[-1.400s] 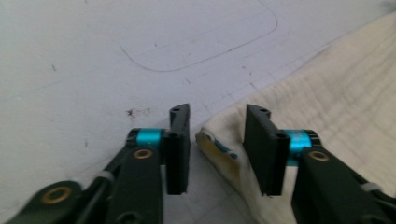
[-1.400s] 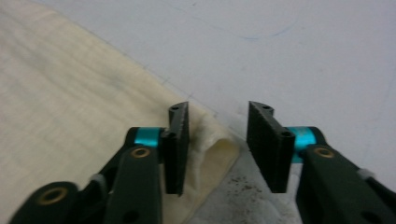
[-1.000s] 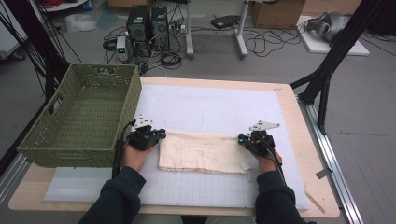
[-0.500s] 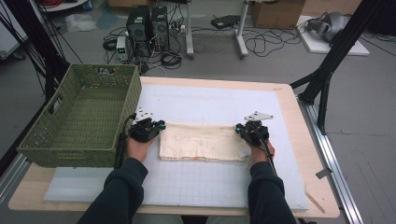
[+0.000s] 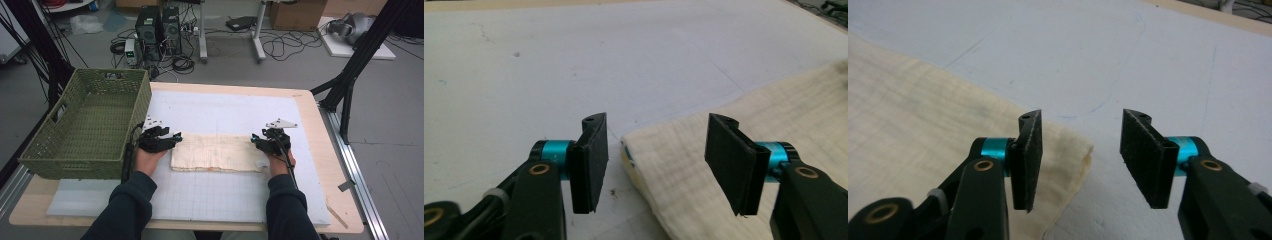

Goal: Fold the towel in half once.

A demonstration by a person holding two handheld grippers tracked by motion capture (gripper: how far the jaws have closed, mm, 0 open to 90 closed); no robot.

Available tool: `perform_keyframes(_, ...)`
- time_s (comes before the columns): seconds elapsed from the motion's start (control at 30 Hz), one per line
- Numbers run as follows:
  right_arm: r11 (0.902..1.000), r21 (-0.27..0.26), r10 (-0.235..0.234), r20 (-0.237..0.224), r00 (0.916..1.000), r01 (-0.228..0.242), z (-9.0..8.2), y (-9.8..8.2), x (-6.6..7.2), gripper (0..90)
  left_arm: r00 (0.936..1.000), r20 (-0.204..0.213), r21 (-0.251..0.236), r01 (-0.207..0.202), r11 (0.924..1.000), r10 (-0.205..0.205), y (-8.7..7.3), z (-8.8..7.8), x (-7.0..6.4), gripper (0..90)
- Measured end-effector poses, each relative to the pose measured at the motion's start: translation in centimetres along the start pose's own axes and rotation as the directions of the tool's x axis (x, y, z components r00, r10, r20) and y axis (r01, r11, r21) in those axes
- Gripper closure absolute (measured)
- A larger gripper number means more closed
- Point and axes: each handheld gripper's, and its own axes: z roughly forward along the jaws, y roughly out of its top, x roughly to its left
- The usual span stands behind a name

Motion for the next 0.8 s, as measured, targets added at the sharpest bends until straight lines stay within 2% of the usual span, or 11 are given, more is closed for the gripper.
perform_keyframes(0.2, 0.9994, -0.034, -0.012, -0.045, 0.9989, 0.01, -2.1, 0.1, 0.1, 49.2, 0.999, 0.044, -0.004, -0.008, 1.0, 0.008, -0.1, -1.0, -0.6, 40.0)
perform_keyframes(0.4, 0.9983, -0.026, -0.054, -0.073, 0.9959, 0.052, -3.4, -0.4, 0.8, 47.9, 0.9969, 0.078, -0.001, -0.014, 0.9999, 0.014, -0.7, -1.7, -1.1, 40.1)
perform_keyframes(0.5, 0.9973, -0.027, -0.07, -0.082, 0.9942, 0.068, -4.1, -0.9, 1.1, 48.3, 0.9952, 0.094, -0.017, -0.023, 0.9996, 0.024, -0.9, -2.1, -1.3, 35.0)
perform_keyframes(0.63, 0.997, -0.021, -0.077, -0.109, 0.991, 0.075, -5.0, -1.9, 1.3, 52.1, 0.9933, 0.109, -0.018, -0.036, 0.9992, 0.038, -1.4, -2.6, -1.6, 35.3)
perform_keyframes(0.7, 0.9965, -0.016, -0.083, -0.127, 0.9884, 0.082, -5.5, -2.5, 1.4, 55.2, 0.9922, 0.116, 0.001, -0.047, 0.9989, 0.047, -1.6, -2.8, -1.7, 38.2)
perform_keyframes(0.8, 0.993, -0.002, -0.117, -0.153, 0.9813, 0.118, -6.0, -3.7, 1.8, 58.6, 0.9918, 0.118, -0.006, -0.049, 0.9988, 0.049, -1.9, -3.1, -1.9, 41.3)
